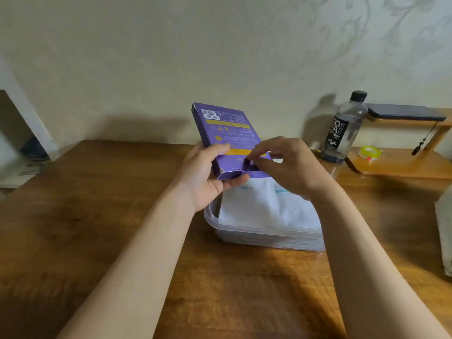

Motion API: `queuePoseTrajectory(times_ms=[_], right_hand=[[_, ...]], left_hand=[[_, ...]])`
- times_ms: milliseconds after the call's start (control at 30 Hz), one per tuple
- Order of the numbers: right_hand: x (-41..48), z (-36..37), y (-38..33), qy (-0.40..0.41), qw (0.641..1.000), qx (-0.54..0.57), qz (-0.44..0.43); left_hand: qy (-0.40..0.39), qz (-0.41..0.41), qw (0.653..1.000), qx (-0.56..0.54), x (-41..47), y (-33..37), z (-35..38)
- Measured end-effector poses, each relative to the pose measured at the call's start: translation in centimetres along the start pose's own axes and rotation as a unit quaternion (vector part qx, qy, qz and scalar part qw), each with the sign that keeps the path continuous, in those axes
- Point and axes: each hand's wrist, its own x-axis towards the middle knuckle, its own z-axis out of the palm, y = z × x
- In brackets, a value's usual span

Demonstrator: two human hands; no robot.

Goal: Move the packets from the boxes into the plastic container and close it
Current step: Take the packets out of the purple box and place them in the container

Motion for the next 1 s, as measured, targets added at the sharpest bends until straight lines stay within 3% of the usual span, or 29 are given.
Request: queuePoseTrajectory(times_ms=[467, 1000], right_hand=[[-0.2, 0.0, 0.3, -0.022, 0.998, -0.056, 0.026], [-0.2, -0.3, 0.5, -0.020, 0.999, 0.006, 0.045]], left_hand=[[-0.014, 0.030, 0.998, 0.049, 0.3, -0.9, 0.0], [-0.009, 0.046, 0.997, 0.058, 0.2, -1.1, 0.2]])
